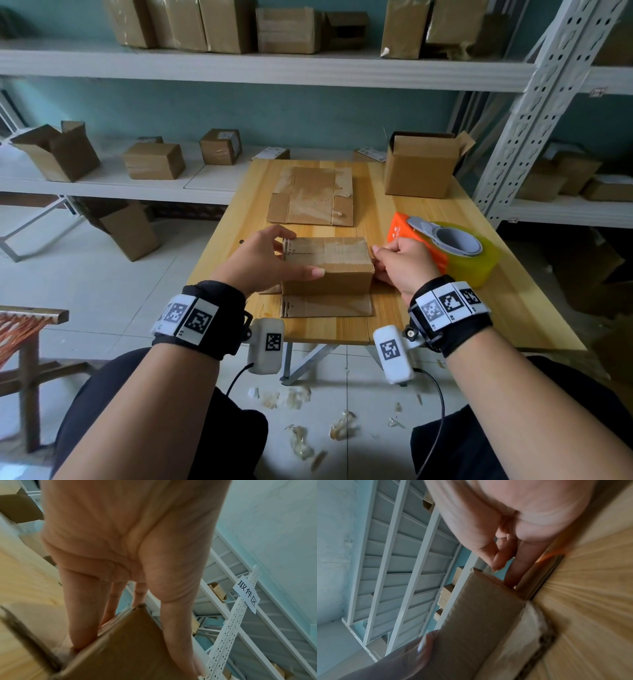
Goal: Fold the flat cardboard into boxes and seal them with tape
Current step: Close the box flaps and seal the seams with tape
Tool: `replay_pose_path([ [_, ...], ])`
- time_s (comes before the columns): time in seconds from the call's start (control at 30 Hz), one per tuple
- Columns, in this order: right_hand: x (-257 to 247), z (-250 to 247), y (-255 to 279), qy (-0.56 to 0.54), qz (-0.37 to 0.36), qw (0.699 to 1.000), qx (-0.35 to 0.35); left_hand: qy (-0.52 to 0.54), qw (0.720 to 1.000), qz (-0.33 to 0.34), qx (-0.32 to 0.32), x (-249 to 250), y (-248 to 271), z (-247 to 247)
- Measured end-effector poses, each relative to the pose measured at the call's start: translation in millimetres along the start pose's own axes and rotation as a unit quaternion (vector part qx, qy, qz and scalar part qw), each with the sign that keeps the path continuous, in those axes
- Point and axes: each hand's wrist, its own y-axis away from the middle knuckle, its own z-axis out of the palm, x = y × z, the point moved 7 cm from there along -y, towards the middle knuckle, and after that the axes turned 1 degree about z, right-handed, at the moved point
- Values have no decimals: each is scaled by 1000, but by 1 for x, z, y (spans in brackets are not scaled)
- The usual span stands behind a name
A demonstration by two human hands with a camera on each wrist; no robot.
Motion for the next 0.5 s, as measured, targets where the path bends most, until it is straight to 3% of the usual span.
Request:
replay_pose_path([
  [0.17,4,3,1,-29,36,999,-21,-3,1000,5,3,0,0,0],
  [0.3,3,5,-2,14,30,999,-21,-2,1000,7,8,0,1,1],
  [0.5,4,5,-7,70,70,992,-77,6,1000,7,12,0,0,1],
])
